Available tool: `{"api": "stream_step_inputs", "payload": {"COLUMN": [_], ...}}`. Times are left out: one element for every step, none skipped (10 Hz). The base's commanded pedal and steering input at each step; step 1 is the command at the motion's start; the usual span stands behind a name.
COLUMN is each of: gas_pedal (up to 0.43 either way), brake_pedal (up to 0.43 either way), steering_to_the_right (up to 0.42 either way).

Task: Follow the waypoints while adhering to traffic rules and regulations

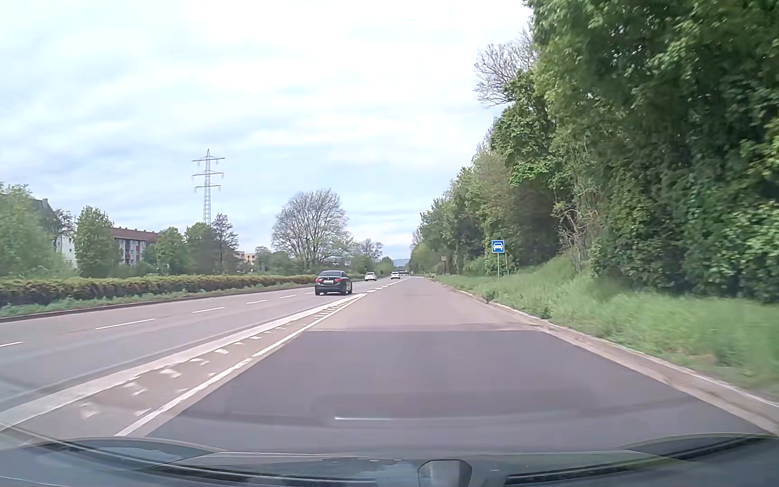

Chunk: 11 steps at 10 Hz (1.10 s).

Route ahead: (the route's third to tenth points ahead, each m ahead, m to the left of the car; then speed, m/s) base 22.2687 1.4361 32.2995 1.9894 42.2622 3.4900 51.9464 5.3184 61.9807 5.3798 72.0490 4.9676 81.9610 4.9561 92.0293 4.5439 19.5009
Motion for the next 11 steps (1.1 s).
{"api": "stream_step_inputs", "payload": {"gas_pedal": [0.157, 0.157, 0.157, 0.157, 0.157, 0.157, 0.157, 0.157, 0.157, 0.157, 0.157], "brake_pedal": [0.0, 0.0, 0.0, 0.0, 0.0, 0.0, 0.0, 0.0, 0.0, 0.0, 0.0], "steering_to_the_right": [0.002, 0.002, 0.001, 0.001, 0.001, 0.001, 0.001, 0.001, 0.0, 0.0, 0.0]}}
